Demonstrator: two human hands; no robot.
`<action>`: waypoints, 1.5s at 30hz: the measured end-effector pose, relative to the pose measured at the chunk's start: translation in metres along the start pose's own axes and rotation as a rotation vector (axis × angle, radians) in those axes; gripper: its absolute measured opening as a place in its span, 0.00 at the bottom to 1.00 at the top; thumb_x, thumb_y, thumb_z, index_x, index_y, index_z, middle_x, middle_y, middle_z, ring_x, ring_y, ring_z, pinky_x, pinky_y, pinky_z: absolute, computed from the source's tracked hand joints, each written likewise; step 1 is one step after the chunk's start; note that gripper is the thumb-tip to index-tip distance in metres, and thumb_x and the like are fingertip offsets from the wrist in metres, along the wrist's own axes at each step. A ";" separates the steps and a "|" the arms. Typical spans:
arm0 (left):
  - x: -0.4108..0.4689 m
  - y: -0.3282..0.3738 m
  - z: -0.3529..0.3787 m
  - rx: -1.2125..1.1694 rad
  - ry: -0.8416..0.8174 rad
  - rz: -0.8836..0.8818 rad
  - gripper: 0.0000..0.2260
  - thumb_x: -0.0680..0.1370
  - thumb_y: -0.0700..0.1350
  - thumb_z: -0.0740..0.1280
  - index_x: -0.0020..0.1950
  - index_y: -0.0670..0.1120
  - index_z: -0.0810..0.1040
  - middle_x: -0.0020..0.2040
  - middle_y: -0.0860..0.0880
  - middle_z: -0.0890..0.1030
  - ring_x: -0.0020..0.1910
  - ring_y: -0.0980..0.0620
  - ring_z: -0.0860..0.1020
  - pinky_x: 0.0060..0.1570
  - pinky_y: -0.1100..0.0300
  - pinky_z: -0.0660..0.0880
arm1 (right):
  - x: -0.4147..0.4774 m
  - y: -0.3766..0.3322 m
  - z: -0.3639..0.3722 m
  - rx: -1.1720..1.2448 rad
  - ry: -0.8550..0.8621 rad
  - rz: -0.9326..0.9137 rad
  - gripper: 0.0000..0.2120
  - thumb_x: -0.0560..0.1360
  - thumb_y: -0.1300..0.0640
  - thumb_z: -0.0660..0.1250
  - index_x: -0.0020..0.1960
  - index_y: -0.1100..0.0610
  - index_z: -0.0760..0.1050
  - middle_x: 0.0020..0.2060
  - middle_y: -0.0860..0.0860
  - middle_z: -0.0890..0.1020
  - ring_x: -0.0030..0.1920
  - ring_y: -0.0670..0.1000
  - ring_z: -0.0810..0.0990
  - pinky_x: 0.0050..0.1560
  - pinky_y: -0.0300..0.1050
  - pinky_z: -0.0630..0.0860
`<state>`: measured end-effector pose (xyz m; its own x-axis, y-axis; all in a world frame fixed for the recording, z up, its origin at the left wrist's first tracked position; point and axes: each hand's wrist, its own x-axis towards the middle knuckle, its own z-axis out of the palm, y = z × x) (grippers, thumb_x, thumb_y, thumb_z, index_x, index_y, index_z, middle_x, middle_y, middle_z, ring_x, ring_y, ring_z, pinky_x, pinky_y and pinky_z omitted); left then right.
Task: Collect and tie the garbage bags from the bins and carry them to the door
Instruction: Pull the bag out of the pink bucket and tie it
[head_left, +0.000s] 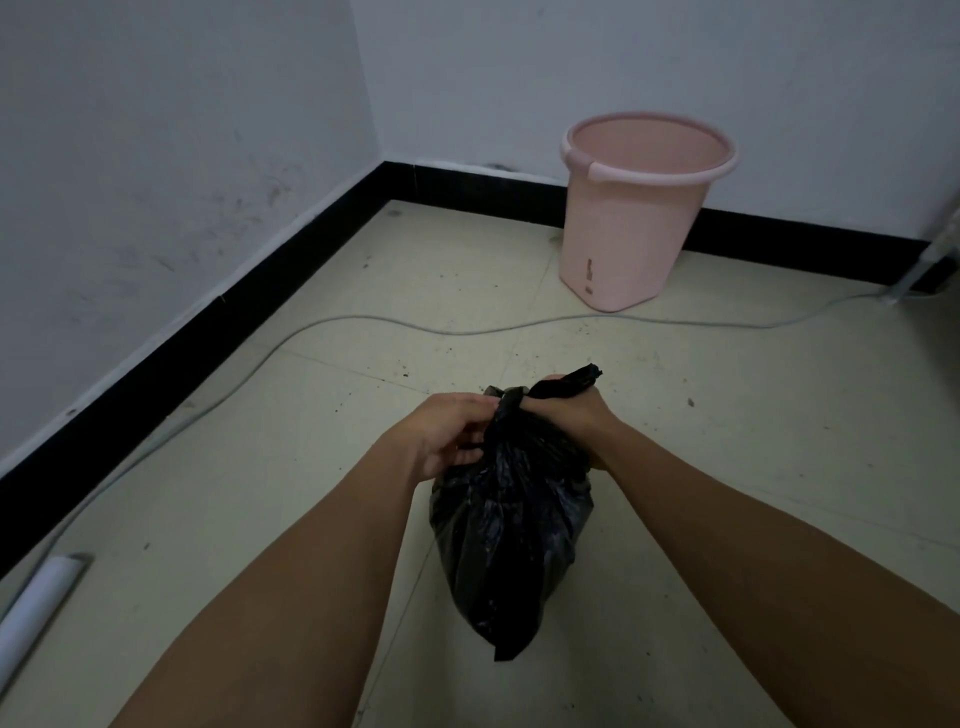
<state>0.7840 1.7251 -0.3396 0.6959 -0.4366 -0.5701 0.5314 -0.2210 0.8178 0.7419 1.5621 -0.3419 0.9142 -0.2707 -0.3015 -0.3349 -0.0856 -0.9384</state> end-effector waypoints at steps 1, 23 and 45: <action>0.000 0.000 0.000 0.016 -0.008 -0.010 0.05 0.75 0.41 0.69 0.50 0.47 0.81 0.38 0.51 0.78 0.34 0.56 0.74 0.33 0.64 0.72 | 0.000 0.000 0.000 0.002 0.003 0.001 0.13 0.68 0.62 0.76 0.38 0.61 0.71 0.34 0.55 0.76 0.36 0.51 0.75 0.36 0.43 0.73; -0.004 0.000 -0.022 0.187 0.375 0.076 0.06 0.68 0.39 0.73 0.40 0.39 0.78 0.35 0.43 0.74 0.30 0.50 0.69 0.28 0.63 0.65 | 0.007 0.006 -0.028 0.182 0.172 0.226 0.07 0.79 0.54 0.65 0.51 0.58 0.77 0.39 0.54 0.83 0.35 0.49 0.79 0.34 0.42 0.72; -0.019 -0.135 -0.041 0.174 0.648 -0.417 0.05 0.70 0.44 0.67 0.33 0.46 0.76 0.43 0.37 0.83 0.45 0.37 0.82 0.50 0.44 0.80 | -0.043 -0.001 -0.022 0.269 0.208 0.243 0.03 0.73 0.57 0.73 0.45 0.55 0.80 0.41 0.51 0.84 0.38 0.47 0.84 0.35 0.36 0.78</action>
<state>0.7191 1.7988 -0.4426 0.6273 0.2952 -0.7207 0.7643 -0.4112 0.4968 0.6982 1.5528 -0.3243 0.7413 -0.4425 -0.5047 -0.4380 0.2509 -0.8632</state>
